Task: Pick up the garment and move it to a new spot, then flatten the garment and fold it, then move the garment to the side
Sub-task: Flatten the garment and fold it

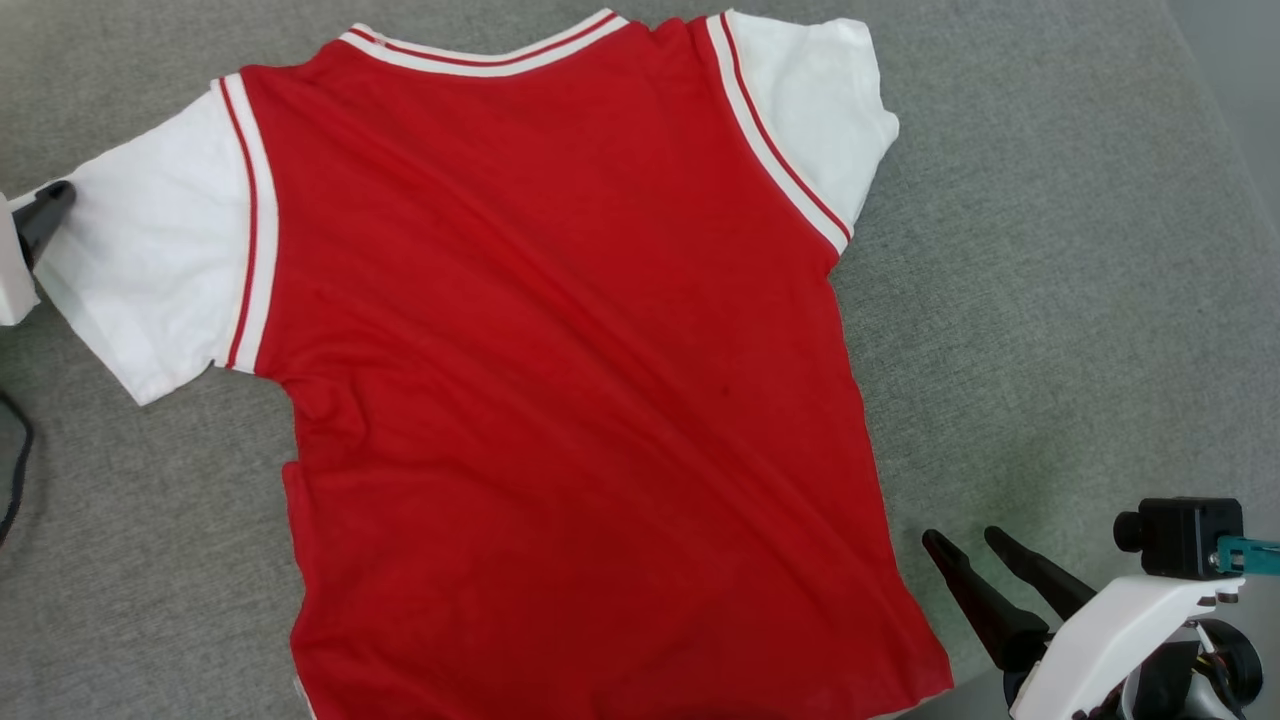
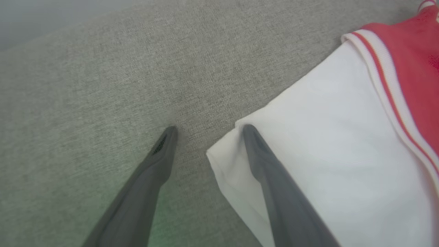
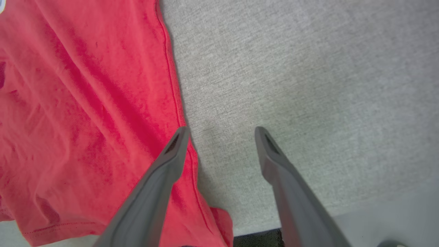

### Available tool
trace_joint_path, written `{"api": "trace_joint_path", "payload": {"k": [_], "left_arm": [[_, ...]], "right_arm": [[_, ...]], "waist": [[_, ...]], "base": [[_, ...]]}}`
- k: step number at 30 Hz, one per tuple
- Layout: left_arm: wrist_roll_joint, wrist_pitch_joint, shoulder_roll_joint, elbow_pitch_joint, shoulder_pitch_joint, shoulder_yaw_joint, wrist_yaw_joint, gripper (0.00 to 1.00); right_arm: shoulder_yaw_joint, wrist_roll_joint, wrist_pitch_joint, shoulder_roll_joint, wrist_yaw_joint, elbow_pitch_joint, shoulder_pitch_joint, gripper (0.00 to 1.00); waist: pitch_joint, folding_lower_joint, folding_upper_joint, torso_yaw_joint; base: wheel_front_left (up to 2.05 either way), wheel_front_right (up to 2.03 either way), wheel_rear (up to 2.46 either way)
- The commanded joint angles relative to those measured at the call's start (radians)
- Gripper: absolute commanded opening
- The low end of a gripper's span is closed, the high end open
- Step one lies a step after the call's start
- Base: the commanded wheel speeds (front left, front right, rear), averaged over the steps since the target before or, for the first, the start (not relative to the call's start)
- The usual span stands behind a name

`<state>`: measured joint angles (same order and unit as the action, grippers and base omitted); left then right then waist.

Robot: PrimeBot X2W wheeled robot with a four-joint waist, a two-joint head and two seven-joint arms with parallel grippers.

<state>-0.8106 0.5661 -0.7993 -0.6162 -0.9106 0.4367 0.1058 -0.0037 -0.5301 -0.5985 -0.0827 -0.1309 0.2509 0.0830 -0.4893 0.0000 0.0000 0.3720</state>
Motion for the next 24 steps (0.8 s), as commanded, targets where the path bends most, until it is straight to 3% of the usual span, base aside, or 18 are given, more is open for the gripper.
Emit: {"api": "trace_joint_path", "payload": {"k": [1,11,17,24], "left_arm": [[0.012,0.023,-0.002,-0.026,0.017,0.019,-0.001,1.0],[-0.048,0.21,0.01,-0.016,0.011,0.047,-0.004,1.0],[-0.087,0.258,0.021,0.061,0.023,0.037,-0.03,1.0],[-0.093,0.291,-0.003,0.115,0.062,0.045,-0.049,1.0]], "right_arm": [[0.001,-0.009,0.008,0.006,0.001,0.0,-0.004,1.0],[-0.033,0.003,0.026,0.007,0.001,0.06,-0.005,1.0],[-0.069,0.008,0.014,0.012,0.001,0.111,-0.018,1.0],[-0.098,0.003,0.016,0.02,0.001,0.151,-0.003,1.0]], "waist": [[-0.01,0.0,0.0,0.009],[-0.011,0.0,0.0,0.001],[-0.008,0.0,0.0,-0.007],[-0.02,0.0,0.0,0.008]], "base": [[0.0,0.0,0.0],[0.0,0.0,0.0],[0.0,0.0,0.0],[0.0,0.0,0.0]]}}
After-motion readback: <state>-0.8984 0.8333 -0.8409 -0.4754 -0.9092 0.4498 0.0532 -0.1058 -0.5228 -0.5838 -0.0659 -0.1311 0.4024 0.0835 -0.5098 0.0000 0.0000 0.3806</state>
